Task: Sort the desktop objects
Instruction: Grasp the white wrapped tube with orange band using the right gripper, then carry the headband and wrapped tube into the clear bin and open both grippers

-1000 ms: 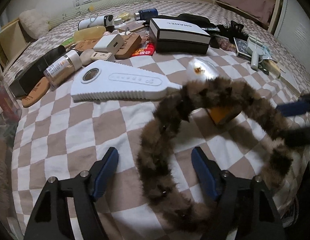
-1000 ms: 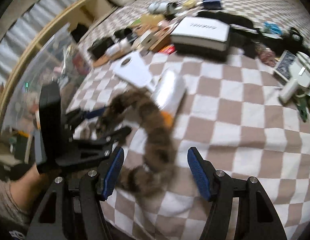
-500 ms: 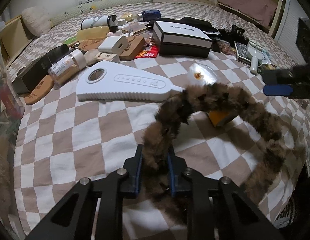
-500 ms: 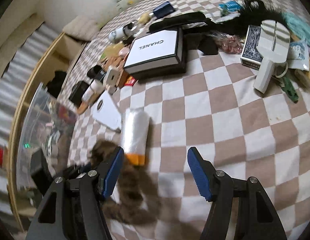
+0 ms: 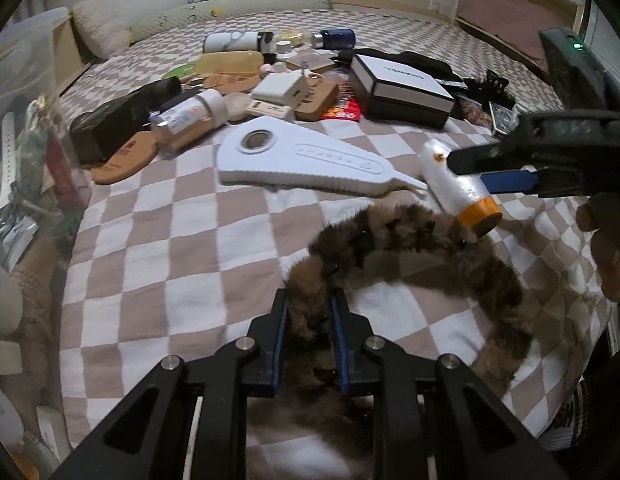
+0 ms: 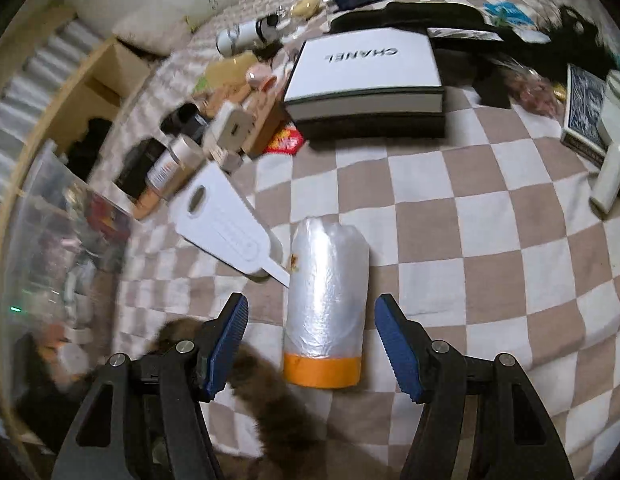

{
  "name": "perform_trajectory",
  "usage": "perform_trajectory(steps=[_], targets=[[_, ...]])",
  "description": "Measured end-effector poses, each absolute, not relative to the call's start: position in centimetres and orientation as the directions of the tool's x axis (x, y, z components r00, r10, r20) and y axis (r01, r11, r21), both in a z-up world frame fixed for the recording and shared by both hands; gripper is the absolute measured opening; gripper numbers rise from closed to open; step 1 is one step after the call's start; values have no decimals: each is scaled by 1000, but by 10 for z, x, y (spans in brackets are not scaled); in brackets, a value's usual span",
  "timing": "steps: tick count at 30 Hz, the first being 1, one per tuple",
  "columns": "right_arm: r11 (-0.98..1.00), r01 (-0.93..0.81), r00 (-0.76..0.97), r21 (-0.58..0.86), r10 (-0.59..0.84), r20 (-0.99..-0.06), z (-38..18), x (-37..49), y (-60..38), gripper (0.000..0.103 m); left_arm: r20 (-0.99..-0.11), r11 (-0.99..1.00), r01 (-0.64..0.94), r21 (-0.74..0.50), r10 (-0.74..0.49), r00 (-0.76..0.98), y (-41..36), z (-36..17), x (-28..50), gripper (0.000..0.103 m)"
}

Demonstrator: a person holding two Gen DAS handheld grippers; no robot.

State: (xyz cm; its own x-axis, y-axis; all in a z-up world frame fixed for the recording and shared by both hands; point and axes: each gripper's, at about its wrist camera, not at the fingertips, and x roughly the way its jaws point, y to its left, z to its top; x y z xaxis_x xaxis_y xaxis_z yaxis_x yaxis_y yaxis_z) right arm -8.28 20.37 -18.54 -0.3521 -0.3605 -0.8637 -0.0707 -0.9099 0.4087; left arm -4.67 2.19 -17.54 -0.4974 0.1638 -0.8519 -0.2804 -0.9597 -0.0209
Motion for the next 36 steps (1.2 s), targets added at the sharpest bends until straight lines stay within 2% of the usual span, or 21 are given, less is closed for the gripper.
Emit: perform_trajectory(steps=[1,2,8,13,14,17,24,35,36], targets=[[-920,-67,-350,386,-340,-873,-187,-82,201,63,-851,-961,-277,-19,161,-500,19,-175,-46,20],[-925,-67,-346,374,-330,-878,-189,-82,200,55,-850,-962,-272,-17,157,-503,16,-175,-46,20],[-933,-69,-337,353,-311,-889,-196,-77,199,44,-851,-976,-219,-2,117,-511,-6,-176,-51,20],[-949,-39,-358,314,-280,-891,-192,-69,194,43,-867,-982,-190,-1,95,-490,-15,-186,-54,20],[-953,-25,-368,301,-271,-889,-189,-68,191,43,-869,-983,-186,-3,94,-485,-16,-188,-54,22],[-957,37,-375,286,-279,-884,-180,-59,181,43,-875,-983,-181,11,79,-477,-16,-191,-52,42],[-961,121,-325,248,-274,-905,-176,-27,166,43,-899,-982,-190,5,79,-430,-11,-194,-43,59],[-972,126,-272,200,-228,-935,-189,-5,166,43,-920,-982,-185,47,30,-391,-7,-196,-28,58],[-972,127,-272,199,-227,-935,-190,-6,166,43,-920,-981,-188,42,36,-390,-7,-196,-29,51]])
